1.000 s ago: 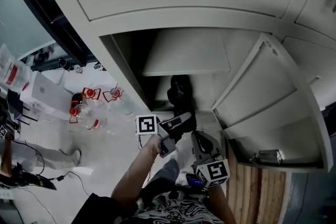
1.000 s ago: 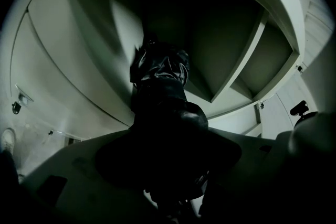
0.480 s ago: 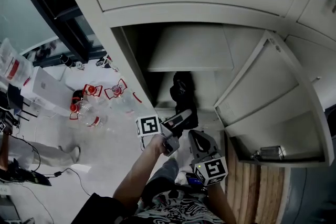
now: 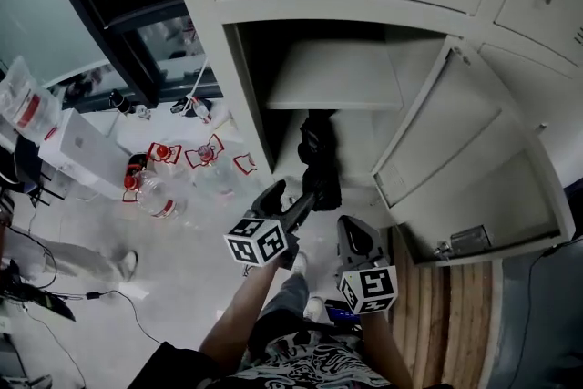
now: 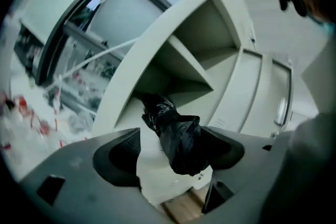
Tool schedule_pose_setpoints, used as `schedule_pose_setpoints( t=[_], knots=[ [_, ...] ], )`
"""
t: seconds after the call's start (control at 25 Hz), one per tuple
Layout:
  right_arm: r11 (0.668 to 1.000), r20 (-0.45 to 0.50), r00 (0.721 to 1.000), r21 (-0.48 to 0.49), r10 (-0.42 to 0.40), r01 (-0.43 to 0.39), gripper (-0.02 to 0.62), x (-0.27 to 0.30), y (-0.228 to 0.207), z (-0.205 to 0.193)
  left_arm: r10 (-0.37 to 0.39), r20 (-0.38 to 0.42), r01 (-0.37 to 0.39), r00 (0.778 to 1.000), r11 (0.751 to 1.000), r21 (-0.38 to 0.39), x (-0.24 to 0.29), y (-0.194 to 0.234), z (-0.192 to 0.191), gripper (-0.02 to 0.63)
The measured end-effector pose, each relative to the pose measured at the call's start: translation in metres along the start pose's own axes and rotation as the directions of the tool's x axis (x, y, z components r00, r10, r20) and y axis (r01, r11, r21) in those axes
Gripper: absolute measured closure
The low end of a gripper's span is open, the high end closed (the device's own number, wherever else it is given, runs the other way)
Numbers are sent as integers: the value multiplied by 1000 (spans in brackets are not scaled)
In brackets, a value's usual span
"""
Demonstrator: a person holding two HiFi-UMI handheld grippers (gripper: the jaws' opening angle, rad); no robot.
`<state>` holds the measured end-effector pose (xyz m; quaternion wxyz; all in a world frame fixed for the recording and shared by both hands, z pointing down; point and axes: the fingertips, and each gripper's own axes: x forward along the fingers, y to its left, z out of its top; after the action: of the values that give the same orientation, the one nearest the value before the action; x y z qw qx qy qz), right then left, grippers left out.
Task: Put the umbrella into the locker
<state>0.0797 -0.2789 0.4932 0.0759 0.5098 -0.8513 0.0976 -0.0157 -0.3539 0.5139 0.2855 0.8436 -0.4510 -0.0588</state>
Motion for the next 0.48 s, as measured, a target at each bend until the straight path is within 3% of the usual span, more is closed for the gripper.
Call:
schedule_pose_setpoints(
  t=[0.08,0.16,0.24,0.32,0.4,0.48],
  knots=[
    [1000,11,1000,-11,-22,23,595,-6,-2,2,40,21,-43,999,988,148,-13,-5,4,252],
    [999,27,999,-22,-43,44,595,-12,-4,4,46,43,-53,998,979,196,-25,-11,4,253],
    [998,41,997,-32,-61,63,595,-19,-3,6,63,69,-78,996,966,247,-40,-16,4,294],
    [996,56,996,-39,-73,76,595,-26,0,9,68,98,-95,993,949,302,-54,-22,5,449],
    [995,72,994,-47,-82,86,595,-32,2,14,39,122,-74,992,951,301,-64,-28,9,577],
    [993,76,993,-61,-93,98,595,-34,3,16,28,141,-65,990,962,266,-71,-28,14,586]
  ],
)
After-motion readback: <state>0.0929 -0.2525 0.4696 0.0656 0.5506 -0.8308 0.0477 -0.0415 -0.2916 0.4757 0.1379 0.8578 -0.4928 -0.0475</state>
